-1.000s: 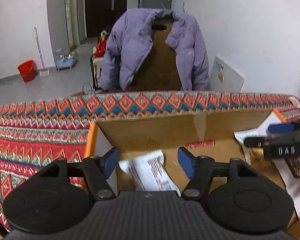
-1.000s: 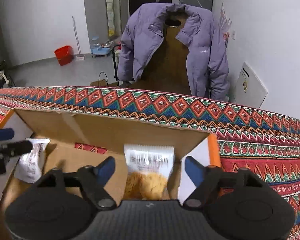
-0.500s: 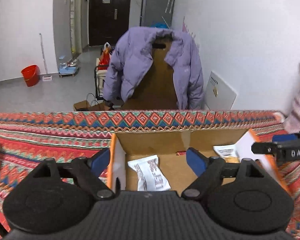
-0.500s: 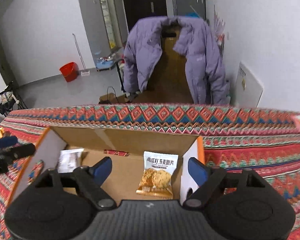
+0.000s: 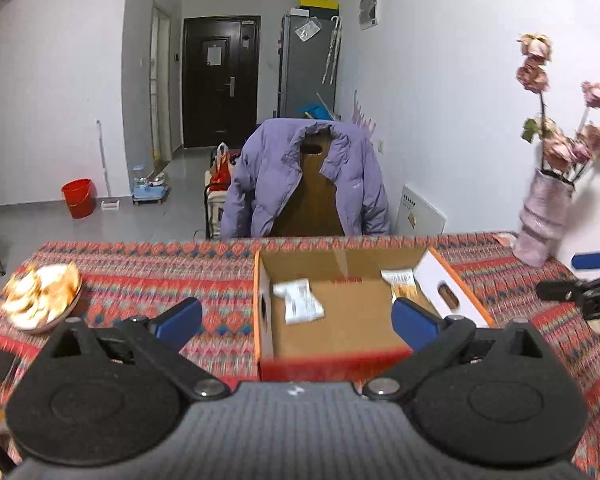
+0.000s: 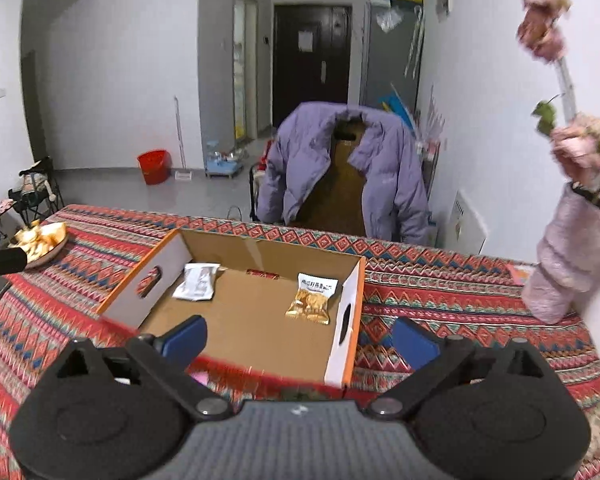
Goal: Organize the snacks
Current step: 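Return to the pile and grasp a white packet with the left tool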
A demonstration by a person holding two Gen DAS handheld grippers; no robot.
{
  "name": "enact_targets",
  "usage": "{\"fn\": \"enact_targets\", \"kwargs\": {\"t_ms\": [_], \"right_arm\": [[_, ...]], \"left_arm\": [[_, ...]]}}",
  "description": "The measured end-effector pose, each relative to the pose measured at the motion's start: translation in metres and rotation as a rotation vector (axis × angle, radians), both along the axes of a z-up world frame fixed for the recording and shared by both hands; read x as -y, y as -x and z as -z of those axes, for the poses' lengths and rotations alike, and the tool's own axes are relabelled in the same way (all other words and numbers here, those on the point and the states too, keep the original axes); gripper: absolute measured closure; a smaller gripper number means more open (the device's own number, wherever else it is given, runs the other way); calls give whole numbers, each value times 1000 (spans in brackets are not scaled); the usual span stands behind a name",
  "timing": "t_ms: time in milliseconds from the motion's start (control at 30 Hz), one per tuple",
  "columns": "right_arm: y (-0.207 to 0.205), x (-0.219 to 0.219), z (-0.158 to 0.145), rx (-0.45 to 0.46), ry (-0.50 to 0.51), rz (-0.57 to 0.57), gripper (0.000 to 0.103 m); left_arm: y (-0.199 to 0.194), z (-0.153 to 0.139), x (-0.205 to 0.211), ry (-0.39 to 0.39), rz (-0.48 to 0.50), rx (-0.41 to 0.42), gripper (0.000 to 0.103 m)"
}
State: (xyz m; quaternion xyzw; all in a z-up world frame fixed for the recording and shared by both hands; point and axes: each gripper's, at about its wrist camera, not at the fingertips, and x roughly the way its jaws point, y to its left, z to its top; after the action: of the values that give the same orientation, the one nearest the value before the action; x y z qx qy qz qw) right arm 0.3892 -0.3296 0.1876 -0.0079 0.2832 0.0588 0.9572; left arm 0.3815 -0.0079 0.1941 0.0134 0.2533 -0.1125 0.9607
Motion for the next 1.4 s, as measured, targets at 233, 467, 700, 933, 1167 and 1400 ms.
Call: {"fn": "enact_targets", "kwargs": {"t_ms": [233,467,700,933,1167,1400], "right_arm": [[111,-1,24,128,-68,-44,0],[200,-5,82,284,-42,-41,0],[264,-16,155,304,76,-41,0],[287,-11,198,276,45,-86,0],[273,2,204,212,-97,-114,0],[248,12,197,145,-199,-46,0]], "left_arm": [[104,29,-8,-17,-16,85,0],[201,79,3,-41,12,225,0],[243,143,18,9,-56,127,0],[256,171,44,-88,-109,146,0],[243,172,59,-87,-149,145,0],[194,180,81,-236,-187,165,0]]}}
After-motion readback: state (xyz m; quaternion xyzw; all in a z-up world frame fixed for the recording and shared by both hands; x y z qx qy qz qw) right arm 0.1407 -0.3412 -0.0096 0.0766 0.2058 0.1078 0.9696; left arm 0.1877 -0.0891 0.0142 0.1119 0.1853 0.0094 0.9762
